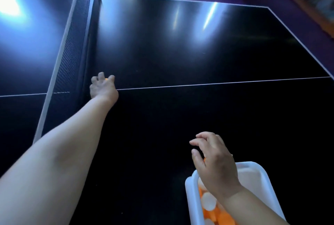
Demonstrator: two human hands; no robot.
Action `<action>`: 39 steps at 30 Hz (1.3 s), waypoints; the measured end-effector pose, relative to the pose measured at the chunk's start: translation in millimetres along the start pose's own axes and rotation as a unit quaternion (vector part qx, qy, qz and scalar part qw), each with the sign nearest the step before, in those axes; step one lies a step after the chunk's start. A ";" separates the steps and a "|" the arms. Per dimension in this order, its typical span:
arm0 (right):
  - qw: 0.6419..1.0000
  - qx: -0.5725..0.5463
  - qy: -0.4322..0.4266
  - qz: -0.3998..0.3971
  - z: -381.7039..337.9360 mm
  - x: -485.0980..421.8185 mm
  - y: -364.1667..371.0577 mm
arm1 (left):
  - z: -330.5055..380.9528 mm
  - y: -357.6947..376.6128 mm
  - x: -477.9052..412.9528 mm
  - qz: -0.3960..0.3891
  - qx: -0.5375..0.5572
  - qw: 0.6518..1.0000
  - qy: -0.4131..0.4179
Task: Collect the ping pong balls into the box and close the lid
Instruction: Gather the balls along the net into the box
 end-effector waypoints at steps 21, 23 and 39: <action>0.977 -0.176 0.018 0.120 23.7 38.7 -68.0 | 95.2 -29.5 330.2 -0.017 0.394 0.902 0.174; 0.978 -0.176 0.026 0.113 35.8 54.7 -79.3 | 103.2 -28.8 357.3 -0.055 0.358 0.913 0.189; 0.974 -0.210 -0.082 -0.023 75.3 126.4 -108.6 | 93.6 25.3 492.3 0.047 0.233 0.970 -0.045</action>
Point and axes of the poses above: each hand's wrist, its own x-axis away from the middle knuckle, its own y-axis out of the palm, z = x × y, the point moved 2 cm from there along -x, towards the middle knuckle
